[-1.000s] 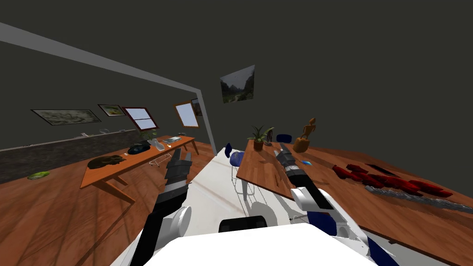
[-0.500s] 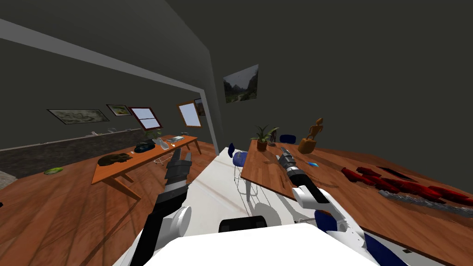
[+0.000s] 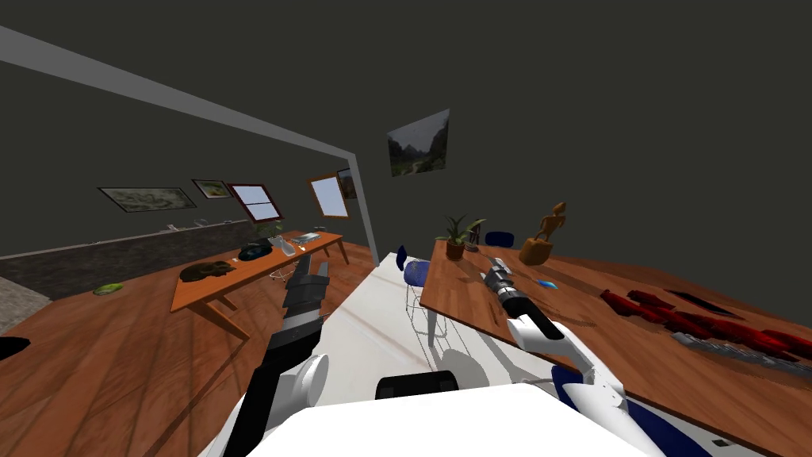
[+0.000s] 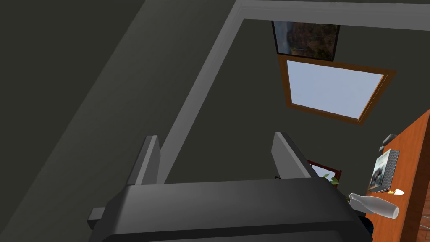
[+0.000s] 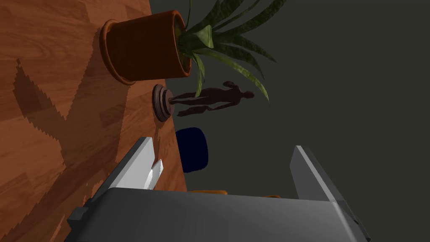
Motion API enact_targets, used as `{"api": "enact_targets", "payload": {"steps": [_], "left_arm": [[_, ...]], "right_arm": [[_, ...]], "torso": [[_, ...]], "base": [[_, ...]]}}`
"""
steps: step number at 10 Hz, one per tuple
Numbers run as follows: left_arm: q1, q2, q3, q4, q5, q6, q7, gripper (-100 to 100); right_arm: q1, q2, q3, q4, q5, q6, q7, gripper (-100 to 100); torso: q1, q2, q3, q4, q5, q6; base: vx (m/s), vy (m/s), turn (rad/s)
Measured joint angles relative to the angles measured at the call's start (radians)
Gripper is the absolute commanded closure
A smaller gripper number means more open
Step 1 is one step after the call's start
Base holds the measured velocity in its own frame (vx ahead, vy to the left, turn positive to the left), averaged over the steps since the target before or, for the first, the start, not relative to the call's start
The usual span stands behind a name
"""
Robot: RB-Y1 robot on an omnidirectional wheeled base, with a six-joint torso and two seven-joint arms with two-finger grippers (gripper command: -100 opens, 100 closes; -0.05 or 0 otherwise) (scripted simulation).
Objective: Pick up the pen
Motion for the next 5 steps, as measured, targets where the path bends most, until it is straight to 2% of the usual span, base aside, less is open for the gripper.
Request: {"api": "enact_targets", "payload": {"steps": [1,2,3,5], "left_arm": [[0.0,0.0,0.0,0.0,0.0,0.0,0.0,0],[0.0,0.0,0.0,0.0,0.0,0.0,0.0,0],[0.0,0.0,0.0,0.0,0.0,0.0,0.0,0],[0.0,0.0,0.0,0.0,0.0,0.0,0.0,0]], "right_arm": [[-0.013,-0.019,-0.017,0.03,-0.015,0.024,-0.023,-100],[-0.019,-0.015,-0.023,0.051,-0.017,0.044,-0.035,-100],[-0.052,-0.023,-0.038,0.087,-0.023,0.075,-0.052,-100],[-0.066,-0.05,-0.06,0.151,-0.048,0.117,-0.092,-100]], "torso": [[0.0,0.0,0.0,0.0,0.0,0.0],[0.0,0.0,0.0,0.0,0.0,0.0],[0.0,0.0,0.0,0.0,0.0,0.0],[0.0,0.0,0.0,0.0,0.0,0.0]], "base": [[0.017,0.06,0.021],[0.009,0.071,0.041],[0.011,0.065,0.026],[0.017,0.065,0.028]]}}
